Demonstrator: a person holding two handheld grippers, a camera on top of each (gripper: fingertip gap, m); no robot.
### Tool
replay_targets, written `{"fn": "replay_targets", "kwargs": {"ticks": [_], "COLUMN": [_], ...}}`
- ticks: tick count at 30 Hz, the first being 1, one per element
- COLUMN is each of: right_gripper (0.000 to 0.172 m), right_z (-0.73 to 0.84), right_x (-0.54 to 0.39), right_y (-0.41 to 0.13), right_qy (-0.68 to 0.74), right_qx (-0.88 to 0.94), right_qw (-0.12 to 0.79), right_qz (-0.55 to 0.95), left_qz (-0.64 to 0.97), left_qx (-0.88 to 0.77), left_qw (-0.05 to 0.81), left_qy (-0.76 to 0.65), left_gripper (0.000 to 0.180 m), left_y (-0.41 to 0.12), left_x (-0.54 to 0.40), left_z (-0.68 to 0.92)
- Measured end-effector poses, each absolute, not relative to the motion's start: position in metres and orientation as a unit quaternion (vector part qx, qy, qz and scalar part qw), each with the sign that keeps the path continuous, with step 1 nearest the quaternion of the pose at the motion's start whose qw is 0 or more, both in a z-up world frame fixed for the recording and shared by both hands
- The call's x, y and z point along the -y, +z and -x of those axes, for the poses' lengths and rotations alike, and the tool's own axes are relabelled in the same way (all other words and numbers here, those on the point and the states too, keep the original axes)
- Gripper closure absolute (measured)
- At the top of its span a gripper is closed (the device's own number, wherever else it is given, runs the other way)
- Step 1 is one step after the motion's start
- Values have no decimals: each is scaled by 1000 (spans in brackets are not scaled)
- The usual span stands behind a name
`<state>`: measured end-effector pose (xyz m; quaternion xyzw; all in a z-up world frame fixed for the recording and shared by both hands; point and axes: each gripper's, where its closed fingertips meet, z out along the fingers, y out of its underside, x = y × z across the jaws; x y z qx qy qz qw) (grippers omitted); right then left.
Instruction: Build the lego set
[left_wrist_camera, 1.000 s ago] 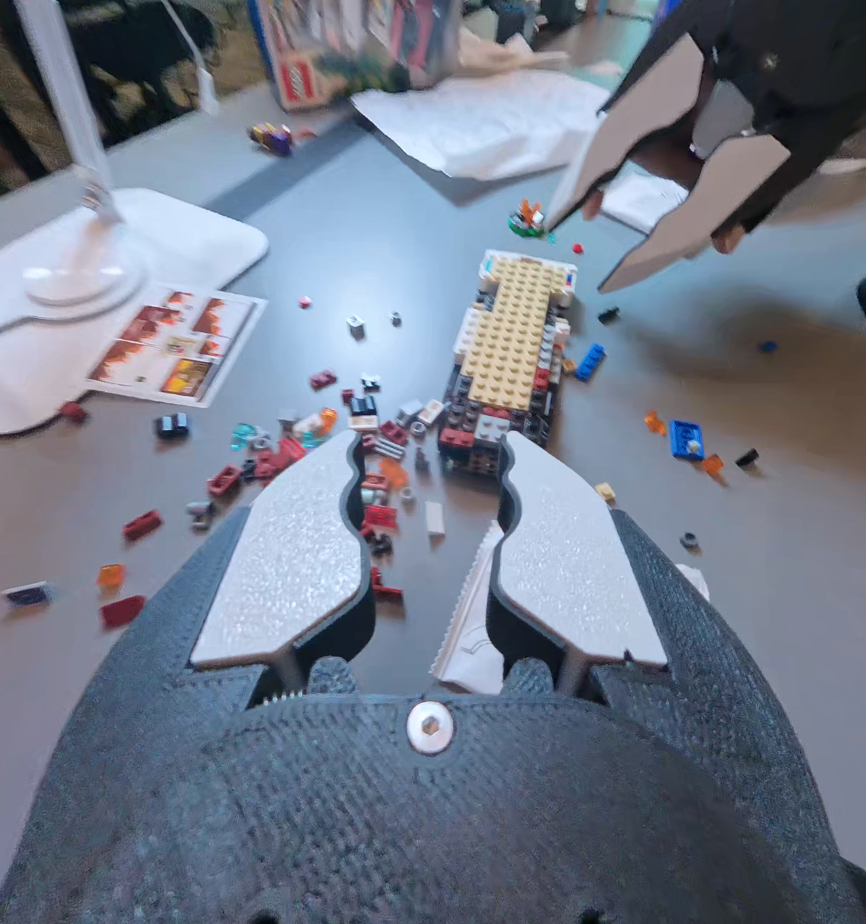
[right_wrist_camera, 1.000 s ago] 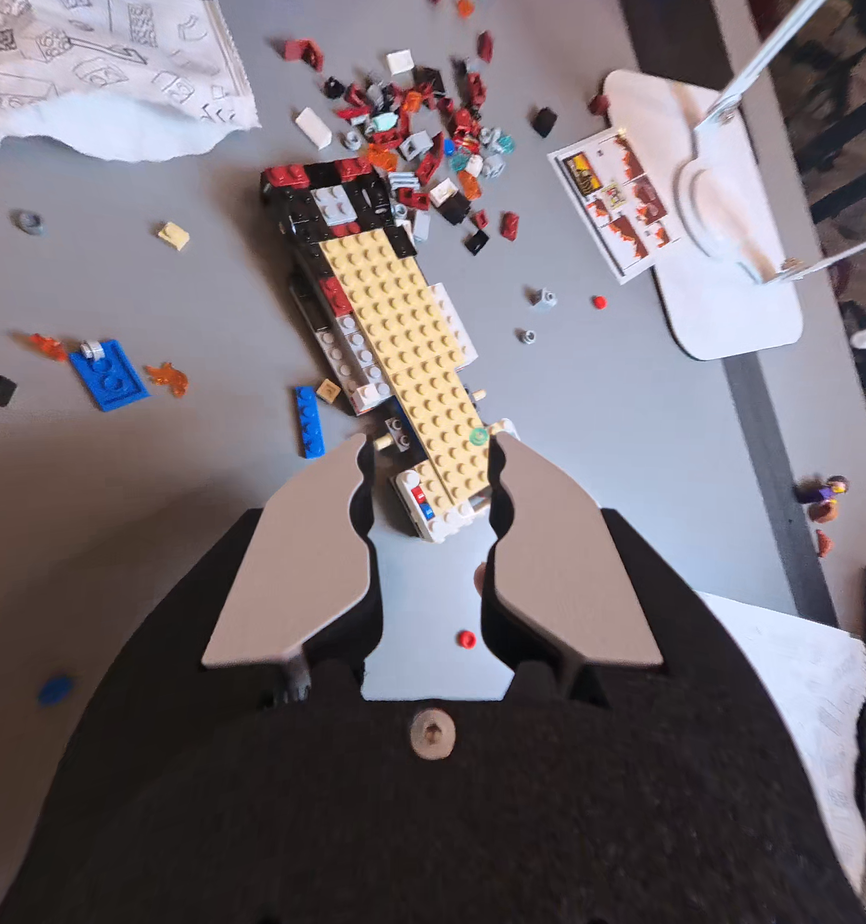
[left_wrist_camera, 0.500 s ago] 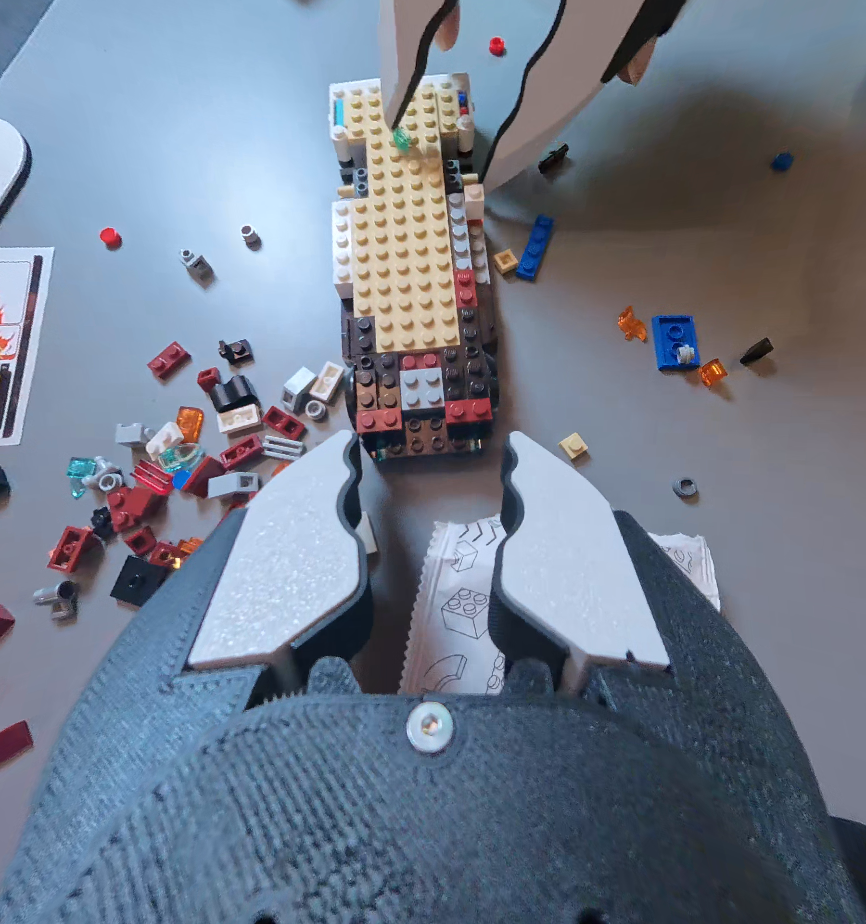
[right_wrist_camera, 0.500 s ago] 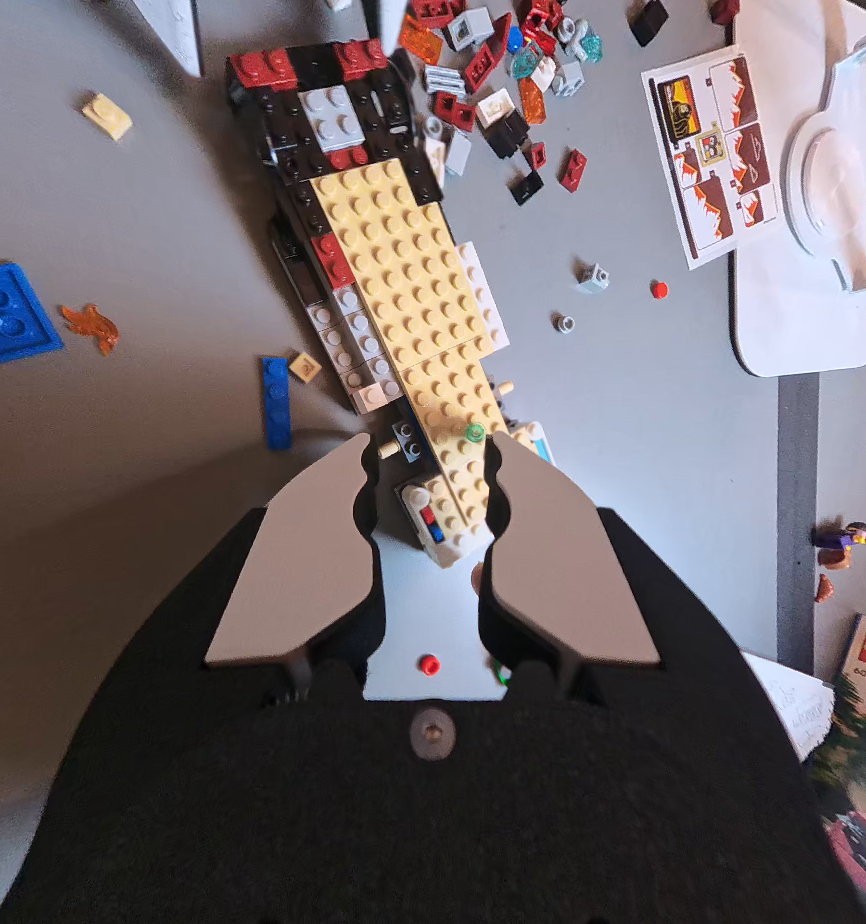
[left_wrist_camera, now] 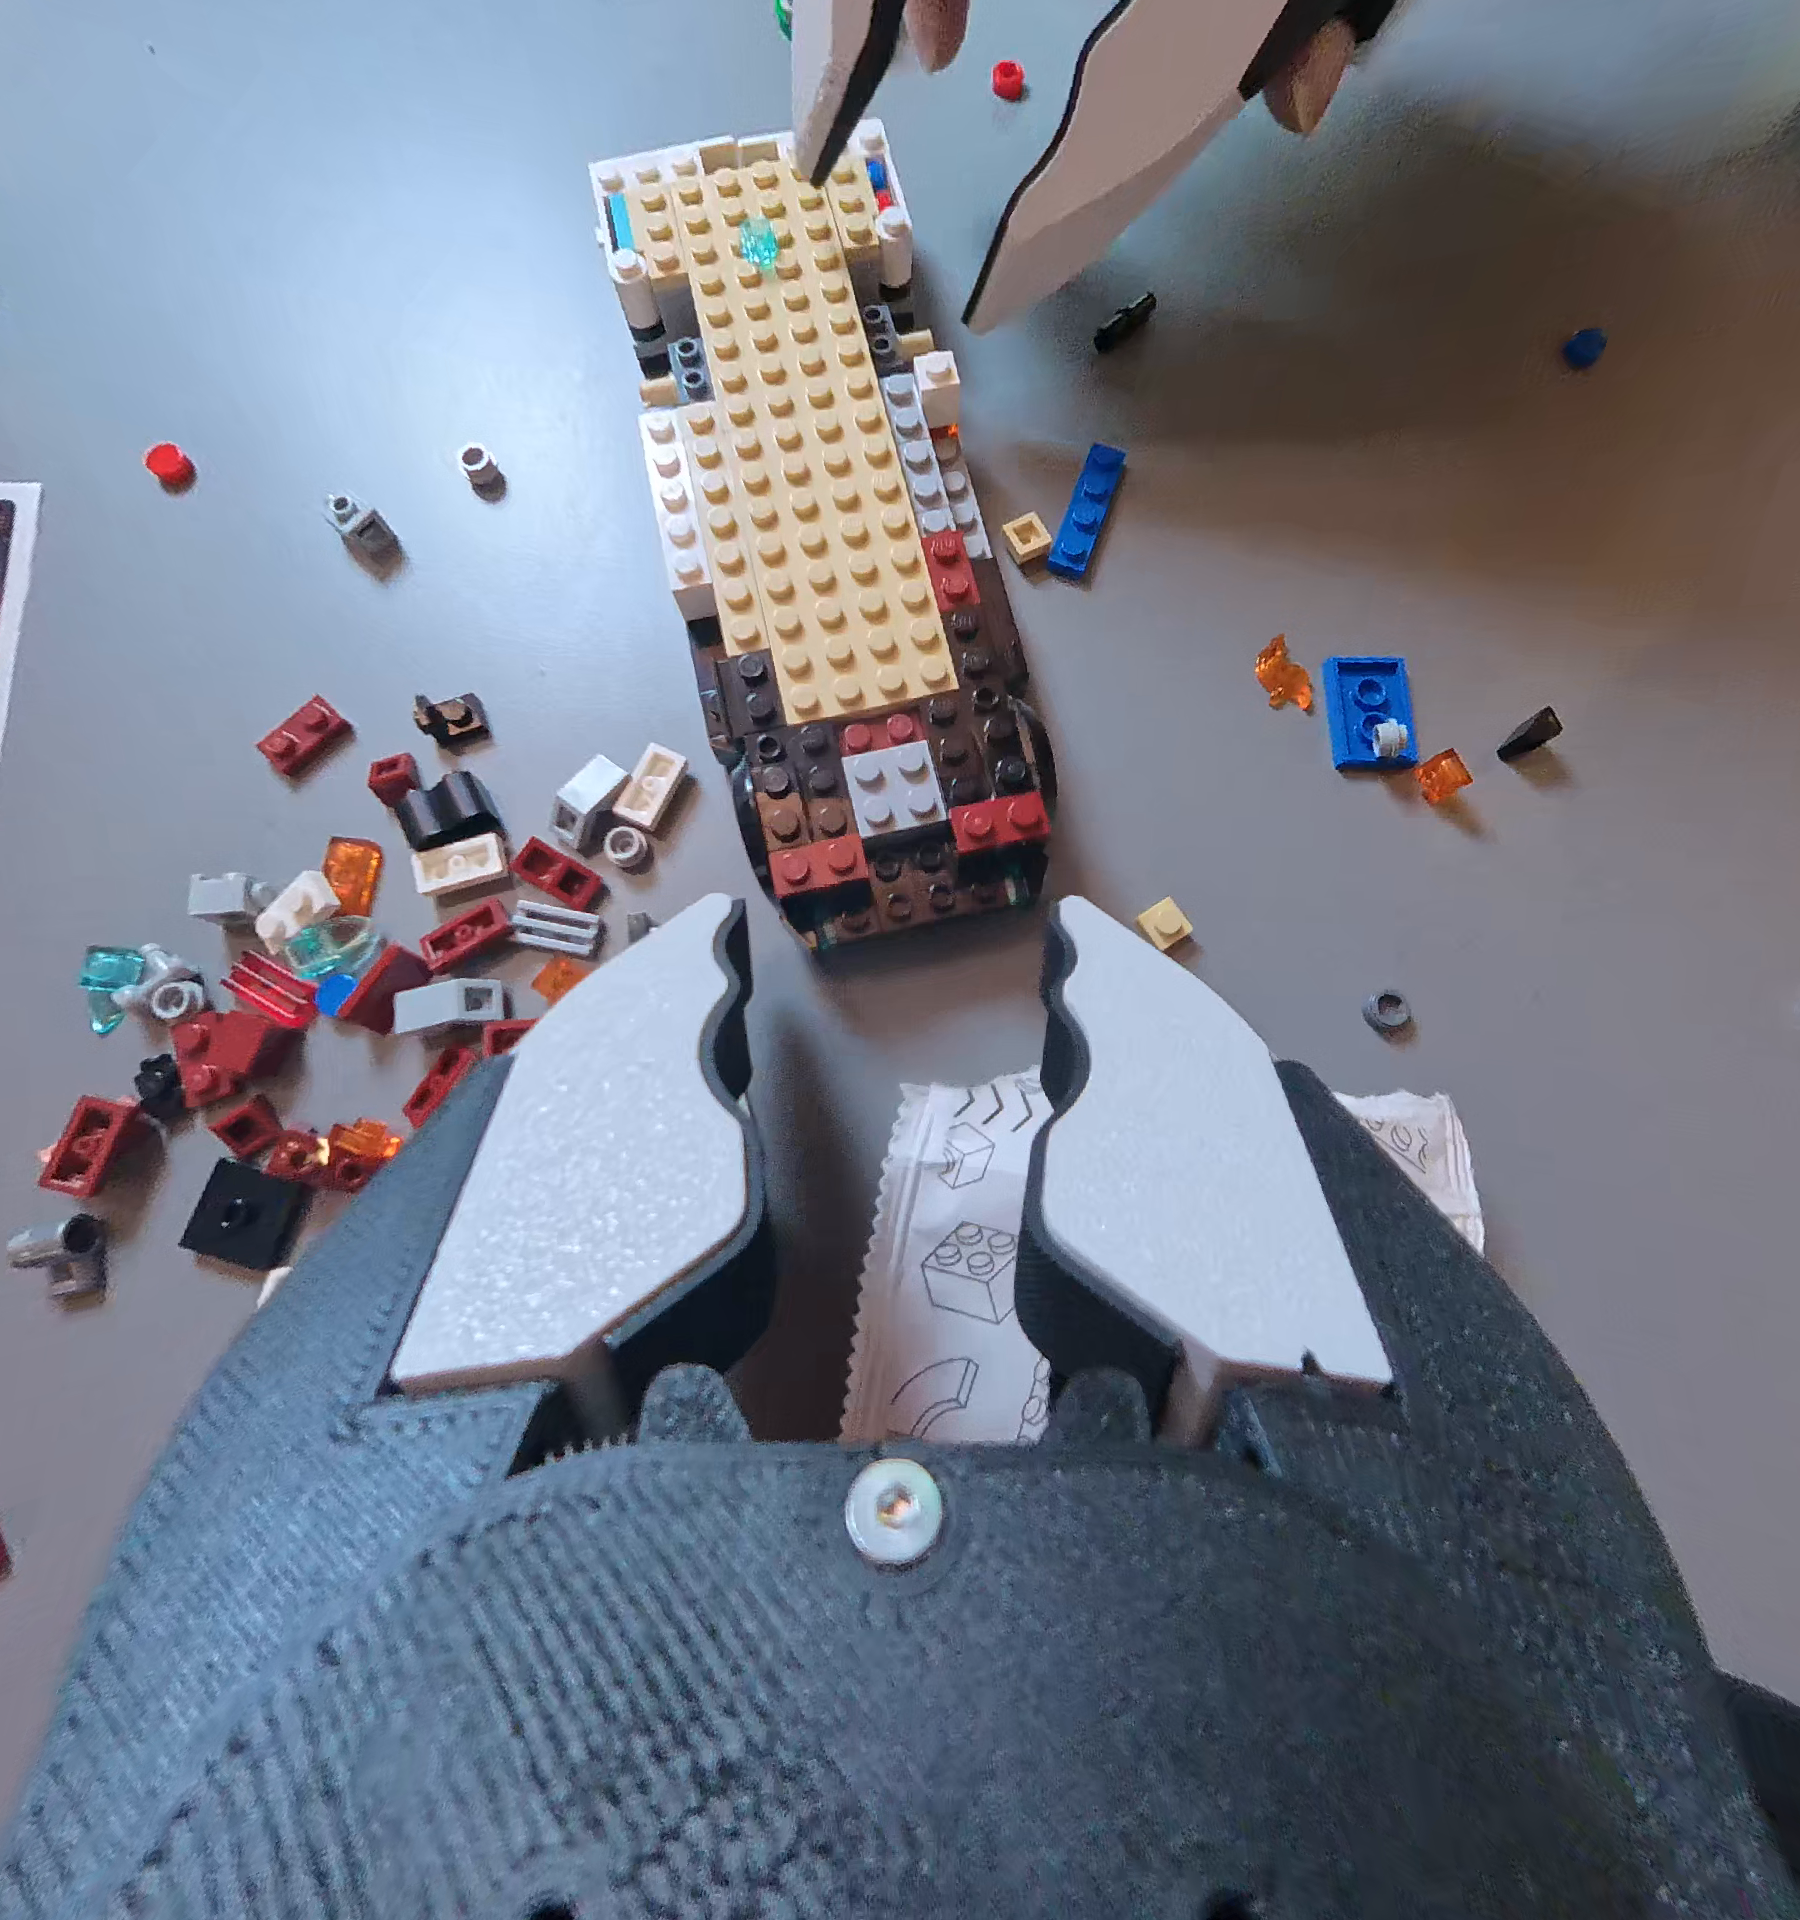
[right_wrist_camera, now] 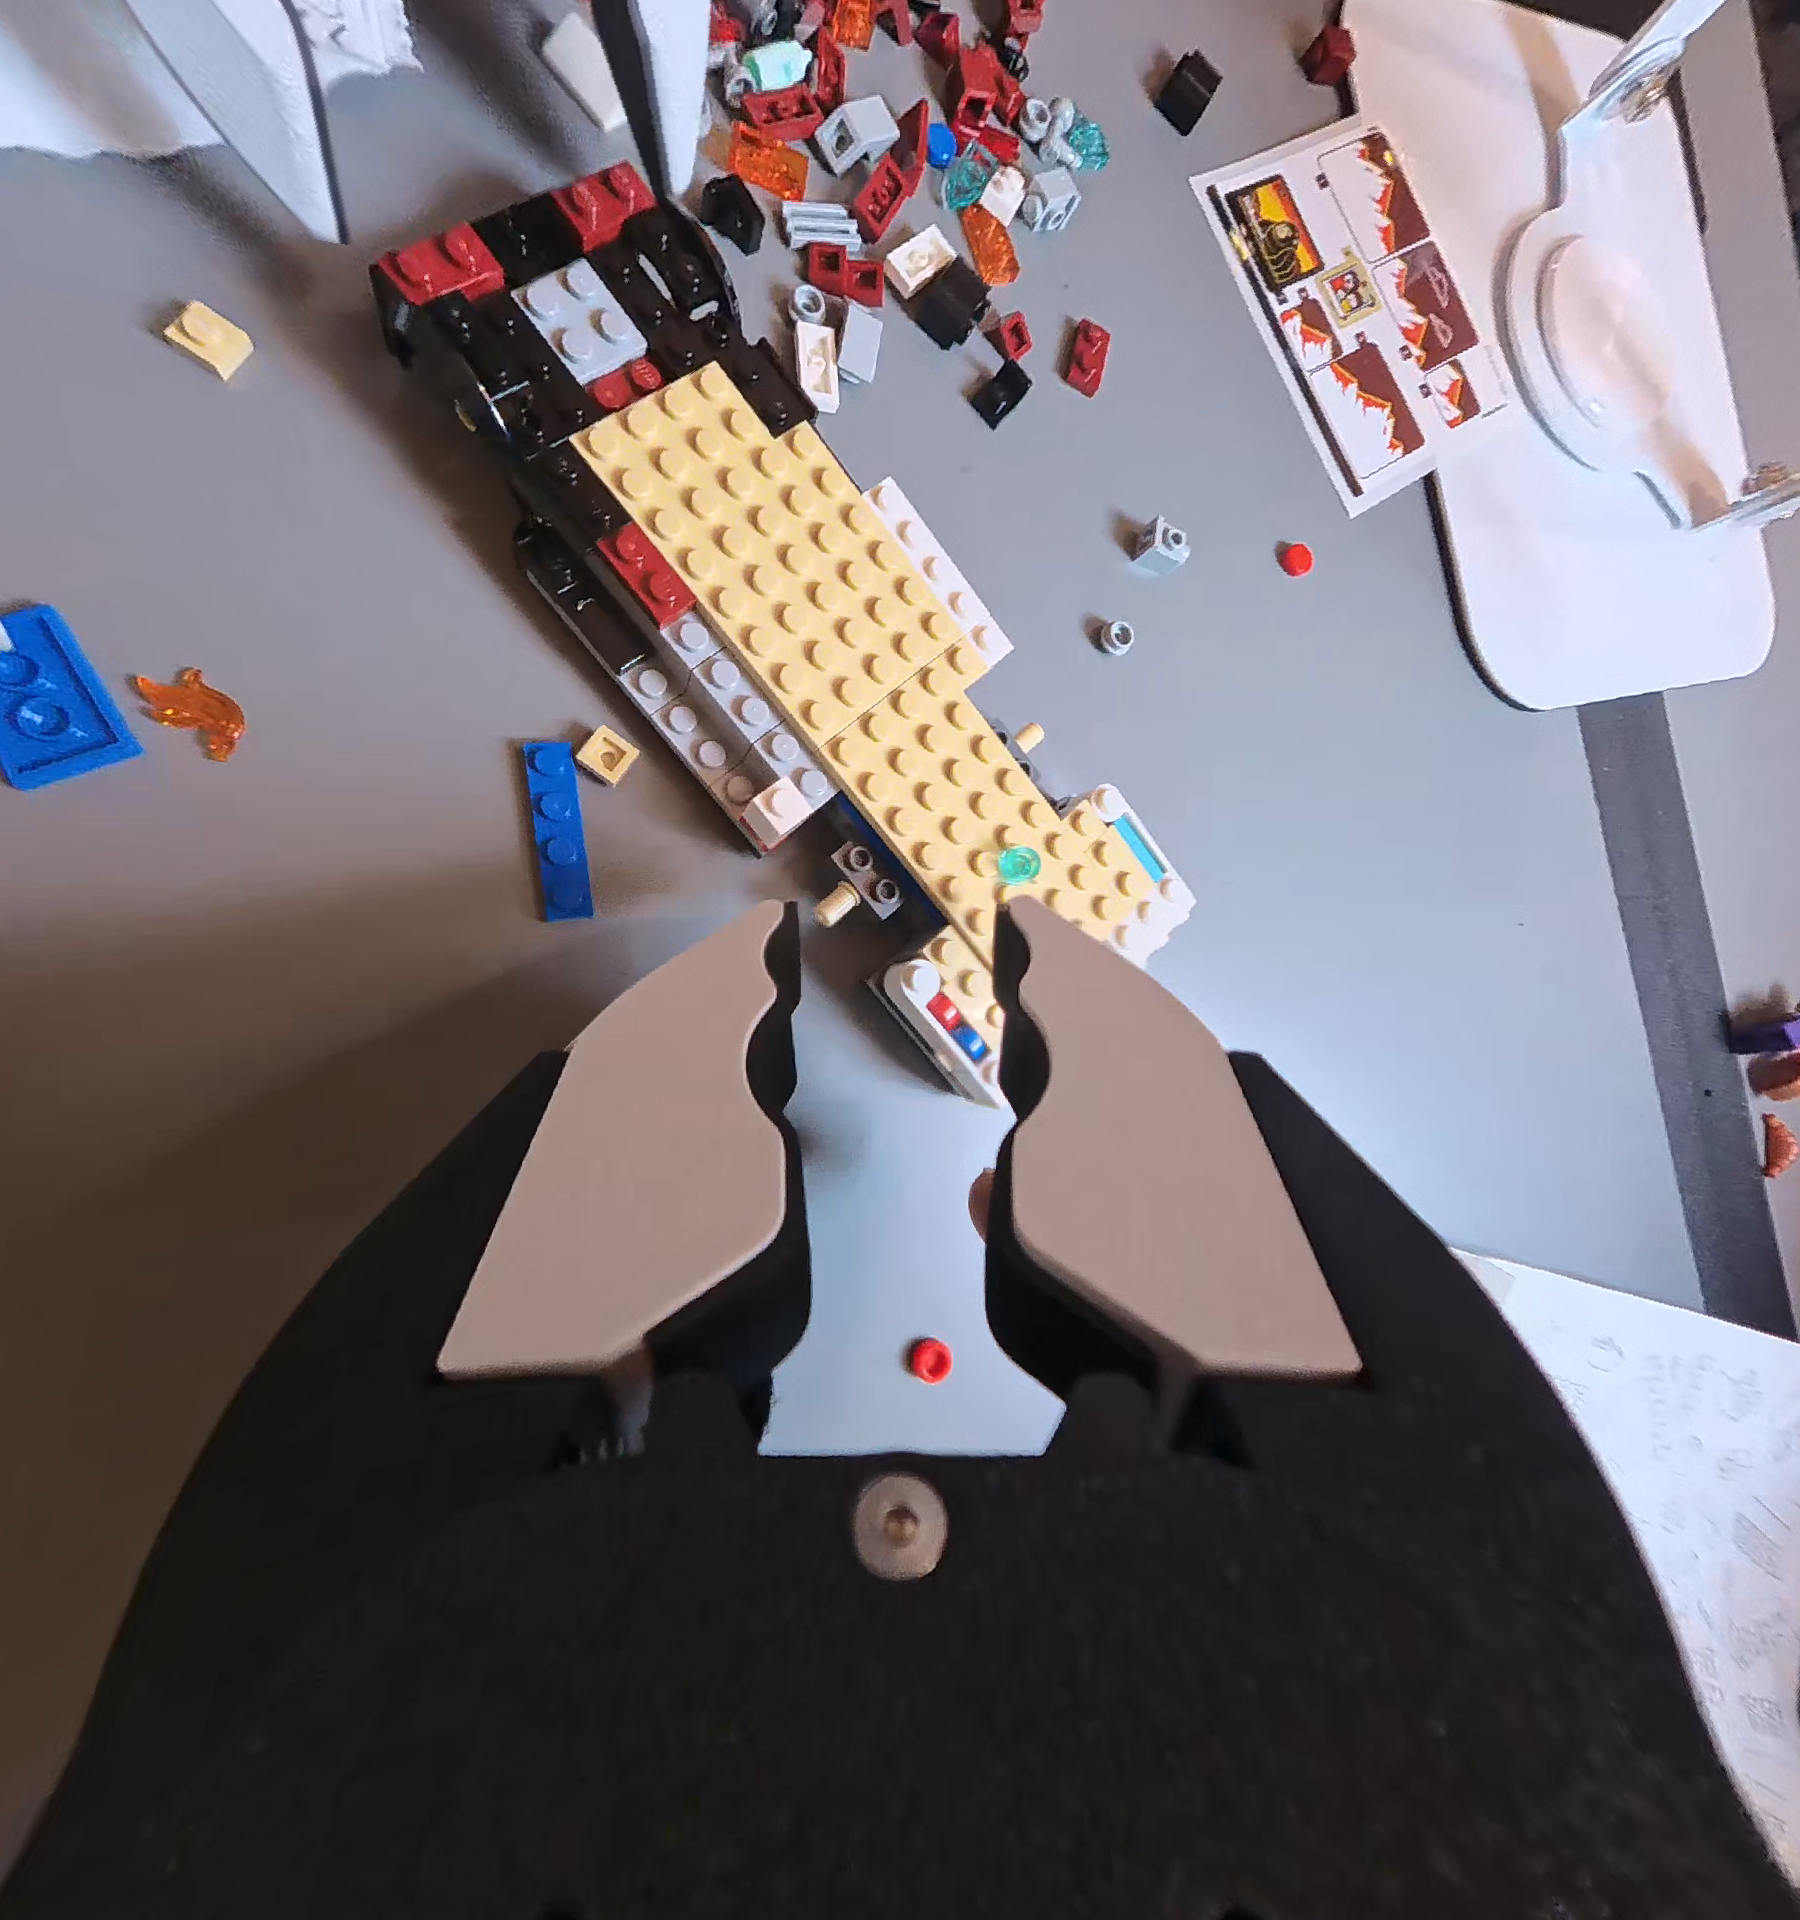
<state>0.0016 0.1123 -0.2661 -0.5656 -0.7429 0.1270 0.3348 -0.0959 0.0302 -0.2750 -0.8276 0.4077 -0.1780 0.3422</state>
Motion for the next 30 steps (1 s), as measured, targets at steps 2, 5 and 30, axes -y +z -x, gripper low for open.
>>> {"fn": "replay_targets", "kwargs": {"ticks": [2,5,30], "right_gripper": [136,138,142], "right_z": [0,2,9], "right_x": [-114,-117,-121], "right_y": [-270,-270,-269], "right_qy": [124,125,129], "right_qx": [743,740,726], "right_qw": [334,338,350], "right_qz": [566,567,578], "left_qz": [827,827,814], "left_qx": [-410,-413,-423], "left_qw": [342,343,353], "left_qy": [-177,-167,-185], "left_gripper": [128,135,148], "left_y": [-277,-277,-275], "left_x": [-30,-29,-20], "left_z": [93,91,74]}}
